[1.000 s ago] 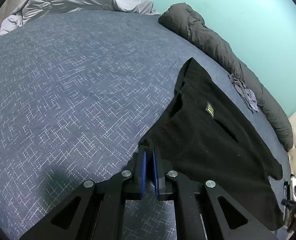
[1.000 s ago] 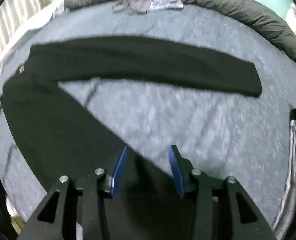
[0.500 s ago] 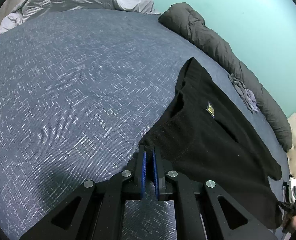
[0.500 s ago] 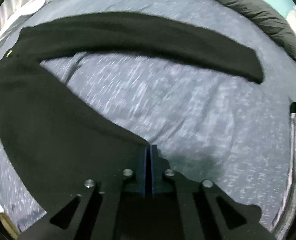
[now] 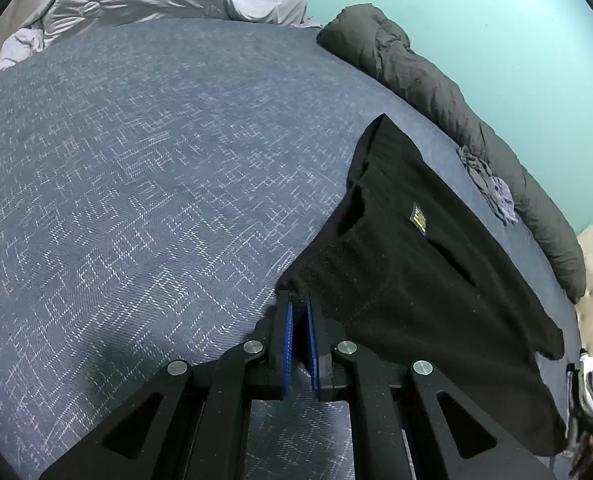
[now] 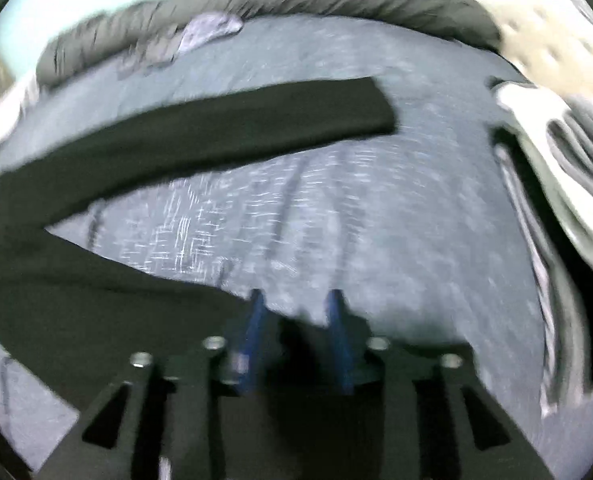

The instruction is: Fold clothes

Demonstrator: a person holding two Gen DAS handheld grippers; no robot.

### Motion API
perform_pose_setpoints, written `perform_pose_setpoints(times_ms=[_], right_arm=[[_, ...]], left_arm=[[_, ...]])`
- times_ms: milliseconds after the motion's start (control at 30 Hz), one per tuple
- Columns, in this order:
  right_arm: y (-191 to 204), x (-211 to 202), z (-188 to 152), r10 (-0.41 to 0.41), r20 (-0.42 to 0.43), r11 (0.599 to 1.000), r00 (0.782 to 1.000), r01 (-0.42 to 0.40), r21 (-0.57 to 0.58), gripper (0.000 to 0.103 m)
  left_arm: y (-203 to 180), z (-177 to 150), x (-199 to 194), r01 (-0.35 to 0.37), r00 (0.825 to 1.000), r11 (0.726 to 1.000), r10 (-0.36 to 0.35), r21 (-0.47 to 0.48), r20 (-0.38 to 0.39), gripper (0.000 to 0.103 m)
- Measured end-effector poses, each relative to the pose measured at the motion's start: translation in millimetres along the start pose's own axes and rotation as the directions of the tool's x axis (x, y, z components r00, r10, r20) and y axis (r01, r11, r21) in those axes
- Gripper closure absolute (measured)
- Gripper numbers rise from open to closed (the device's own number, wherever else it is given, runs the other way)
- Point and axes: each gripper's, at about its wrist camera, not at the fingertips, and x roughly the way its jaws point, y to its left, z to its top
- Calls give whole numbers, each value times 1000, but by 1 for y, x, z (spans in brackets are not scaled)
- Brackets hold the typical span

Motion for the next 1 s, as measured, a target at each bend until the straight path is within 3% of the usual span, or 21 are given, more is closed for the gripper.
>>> perform_pose_setpoints(times_ms=[233, 400, 500, 567, 800, 1000], right_arm=[[-57, -32, -50, 79, 13, 975, 997, -80, 207, 52], [-98, -54, -86, 132, 31, 928, 991, -135, 348, 45], [-99, -50, -92, 165, 29, 911, 986, -164, 377, 42], [-98, -46, -95, 187, 28, 900, 982, -183, 395, 42], [-98, -34, -108, 263, 28, 855, 964, -246, 457, 39], [-100, -26, -107, 259, 61, 843, 964, -257, 474, 39]], left_arm=[[-10, 10, -2, 0, 996, 1000, 2, 23, -85, 93], [-9, 13, -3, 46, 983, 999, -41, 27, -176, 76], [-9, 9, -7, 58, 979, 998, -51, 26, -200, 70], [-8, 3, -3, 98, 967, 995, -95, 4, -236, 52], [-17, -10, 11, 118, 966, 993, -110, 20, -235, 51], [-12, -12, 22, 108, 971, 994, -107, -9, -216, 52]])
